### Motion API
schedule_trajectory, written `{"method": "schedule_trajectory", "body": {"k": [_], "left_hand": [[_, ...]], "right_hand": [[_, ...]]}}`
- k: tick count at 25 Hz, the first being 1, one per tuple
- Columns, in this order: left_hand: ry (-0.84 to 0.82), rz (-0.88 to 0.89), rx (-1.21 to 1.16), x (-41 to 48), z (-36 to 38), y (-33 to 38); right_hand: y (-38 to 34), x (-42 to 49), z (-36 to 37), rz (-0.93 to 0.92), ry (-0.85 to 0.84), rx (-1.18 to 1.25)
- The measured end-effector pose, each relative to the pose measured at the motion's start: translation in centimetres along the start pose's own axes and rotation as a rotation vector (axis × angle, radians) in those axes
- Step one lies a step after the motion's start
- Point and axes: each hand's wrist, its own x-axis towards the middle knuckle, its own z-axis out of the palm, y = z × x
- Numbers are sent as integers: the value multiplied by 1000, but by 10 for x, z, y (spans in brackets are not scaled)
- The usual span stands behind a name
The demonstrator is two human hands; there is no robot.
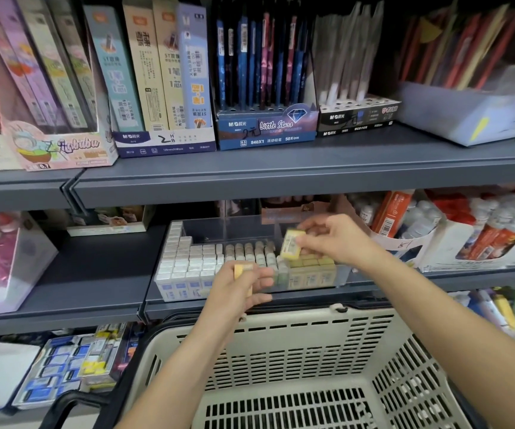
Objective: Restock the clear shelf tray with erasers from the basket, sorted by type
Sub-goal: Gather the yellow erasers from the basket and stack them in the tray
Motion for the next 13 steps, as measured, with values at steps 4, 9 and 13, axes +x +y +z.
{"method": "schedule_trajectory", "body": {"k": [4,9,13], "left_hand": [[19,232,228,0,-11,1],[63,183,273,9,-14,0],[26,151,208,14,-14,-2]], "right_hand": [[11,47,-14,64,149,-392],[33,71,-1,49,-73,-552],[41,71,7,59,-206,-612]]}}
